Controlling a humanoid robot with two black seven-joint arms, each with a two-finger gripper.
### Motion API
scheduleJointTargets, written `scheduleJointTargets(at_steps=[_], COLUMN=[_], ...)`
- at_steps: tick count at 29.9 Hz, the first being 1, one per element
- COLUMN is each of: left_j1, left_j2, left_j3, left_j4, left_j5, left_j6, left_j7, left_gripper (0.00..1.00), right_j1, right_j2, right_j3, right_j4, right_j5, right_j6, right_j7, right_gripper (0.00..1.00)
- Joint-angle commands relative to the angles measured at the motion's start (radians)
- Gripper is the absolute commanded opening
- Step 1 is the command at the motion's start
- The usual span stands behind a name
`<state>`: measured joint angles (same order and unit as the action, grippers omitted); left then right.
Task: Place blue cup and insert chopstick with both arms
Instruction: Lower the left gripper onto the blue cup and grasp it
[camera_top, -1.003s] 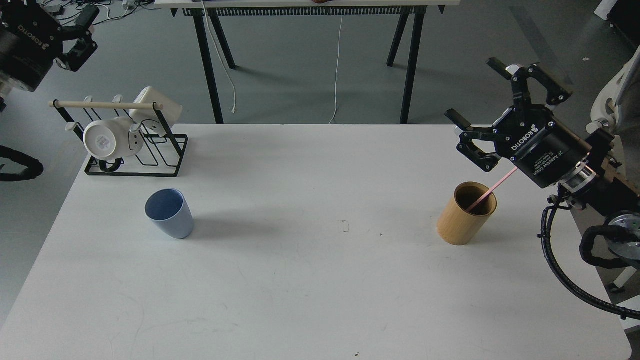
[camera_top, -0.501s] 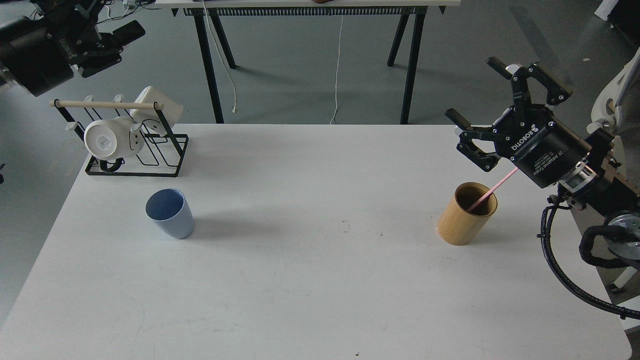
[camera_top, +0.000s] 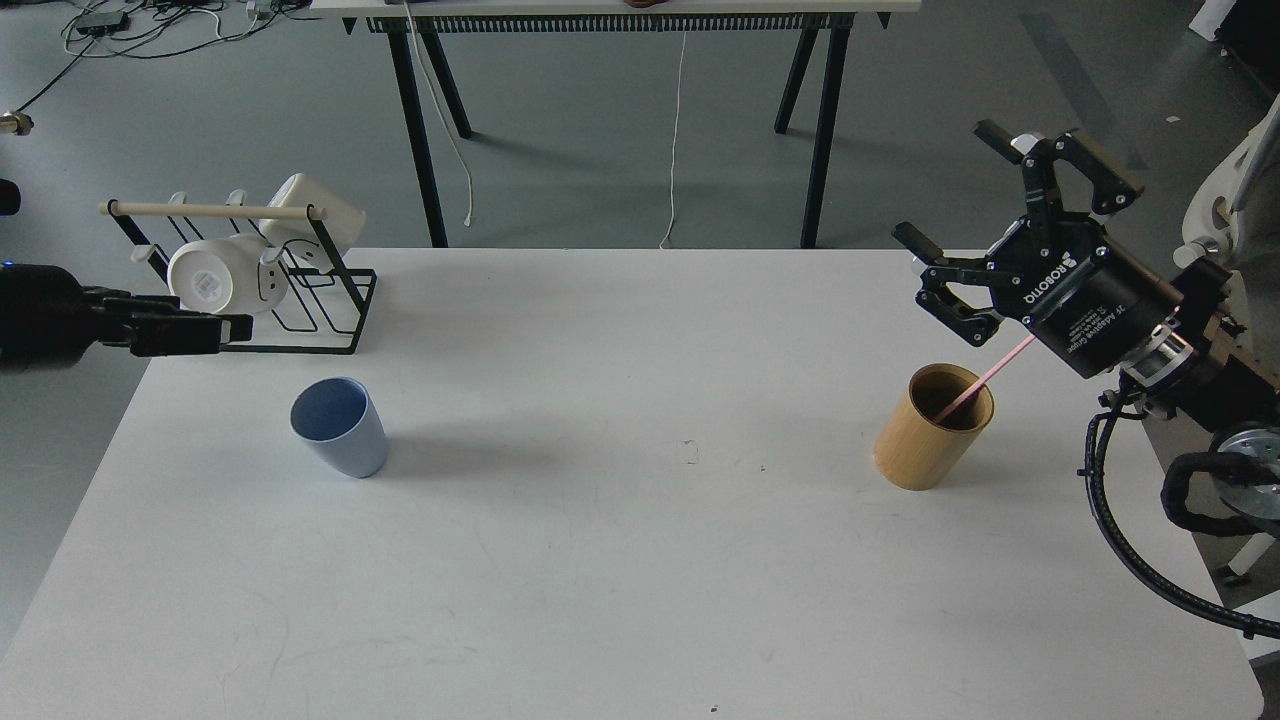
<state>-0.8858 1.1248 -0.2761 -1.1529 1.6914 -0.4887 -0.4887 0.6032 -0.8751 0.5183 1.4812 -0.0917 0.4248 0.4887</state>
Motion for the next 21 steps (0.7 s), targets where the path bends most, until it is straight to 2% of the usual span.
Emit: scheduleJointTargets(at_steps=[1, 7, 13, 21], left_j1=[0.002, 0.005, 0.028, 0.039], left_j2=[-0.075, -0.192, -0.215, -0.329], left_j3=[0.017, 0.057, 0.057, 0.058], left_j4=[0.059, 0.180, 0.223, 0.374], left_j5=[0.010, 0.011, 0.016, 0.031], left_j6=[0.000, 0.000, 0.000, 0.000], left_j7=[0.000, 0.000, 0.000, 0.000], left_gripper=[0.99, 0.99, 0.99, 0.99], right_j1=[-0.005, -0.010, -0.010, -0.010], right_j2=[-0.002, -0.004, -0.002, -0.007], right_j3=[-0.003, 0.000, 0.002, 0.000], right_j4=[-0.010, -0.009, -0.009, -0.009], right_j5=[-0.005, -0.005, -0.005, -0.005], right_j6=[0.000, 0.000, 0.002, 0.002], right_j7=[0.000, 0.000, 0.000, 0.000], right_gripper=[0.94, 0.94, 0.94, 0.94])
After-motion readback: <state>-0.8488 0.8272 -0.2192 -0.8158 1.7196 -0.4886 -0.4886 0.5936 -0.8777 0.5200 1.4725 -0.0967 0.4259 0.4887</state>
